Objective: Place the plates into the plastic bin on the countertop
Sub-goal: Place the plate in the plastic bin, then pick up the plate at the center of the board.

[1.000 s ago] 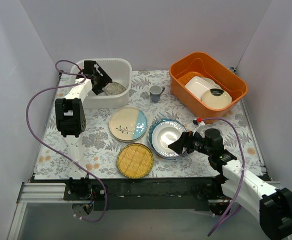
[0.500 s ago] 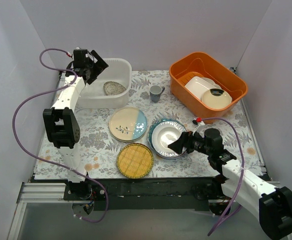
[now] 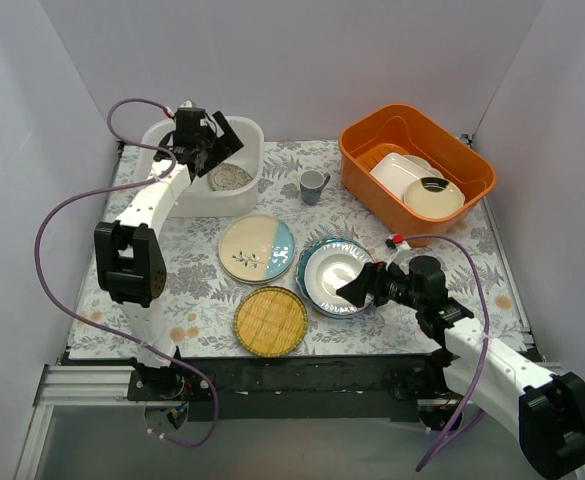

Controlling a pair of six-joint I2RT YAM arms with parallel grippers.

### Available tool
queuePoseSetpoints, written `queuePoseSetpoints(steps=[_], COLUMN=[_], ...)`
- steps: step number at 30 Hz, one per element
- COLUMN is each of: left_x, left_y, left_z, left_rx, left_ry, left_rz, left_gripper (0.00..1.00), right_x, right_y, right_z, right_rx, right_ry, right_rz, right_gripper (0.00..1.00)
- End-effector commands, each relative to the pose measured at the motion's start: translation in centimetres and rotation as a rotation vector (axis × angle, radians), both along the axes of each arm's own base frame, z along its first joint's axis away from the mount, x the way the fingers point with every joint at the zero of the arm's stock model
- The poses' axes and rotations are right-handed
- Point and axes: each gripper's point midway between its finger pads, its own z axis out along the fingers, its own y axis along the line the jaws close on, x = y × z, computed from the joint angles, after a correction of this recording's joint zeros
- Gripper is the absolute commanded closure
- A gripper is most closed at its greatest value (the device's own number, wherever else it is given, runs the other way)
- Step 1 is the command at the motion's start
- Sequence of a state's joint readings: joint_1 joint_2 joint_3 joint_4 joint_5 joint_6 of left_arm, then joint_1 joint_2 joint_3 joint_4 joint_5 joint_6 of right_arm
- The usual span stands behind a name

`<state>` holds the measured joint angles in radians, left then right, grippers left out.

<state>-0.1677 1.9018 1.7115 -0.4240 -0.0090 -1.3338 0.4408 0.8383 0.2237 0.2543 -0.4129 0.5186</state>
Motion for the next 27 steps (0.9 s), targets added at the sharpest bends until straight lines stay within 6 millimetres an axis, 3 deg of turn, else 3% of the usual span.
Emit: queuePoseSetpoints(steps=[1, 10, 20, 27], left_x=[-3.5, -8.9, -13.6, -16.4], left_y=[-1.4, -4.2, -8.3, -9.8], left_z=[5.6, 6.0, 3.2, 1.1], left_rx=[0.020, 0.025, -0.013, -0.029], left_ry=[-0.126, -0.151, -0.085, -0.043], left_rz=[-0.063, -0.215, -0.390, -0.468], left_gripper=[0.02, 0.05, 0.05, 0.05], right_x=[1.1, 1.5, 2.0, 2.5], right_y=[0.1, -0.2, -1.3, -2.4], right_z=[2.1, 3.4, 4.1, 4.3], right_rx=[-0.002, 0.000, -0.048, -0.092], right_ry=[-0.058, -0.093, -0.091, -0.066], right_rz=[-0.015, -0.039, -0.096, -0.157], right_gripper=[0.02, 0.02, 0.02, 0.02])
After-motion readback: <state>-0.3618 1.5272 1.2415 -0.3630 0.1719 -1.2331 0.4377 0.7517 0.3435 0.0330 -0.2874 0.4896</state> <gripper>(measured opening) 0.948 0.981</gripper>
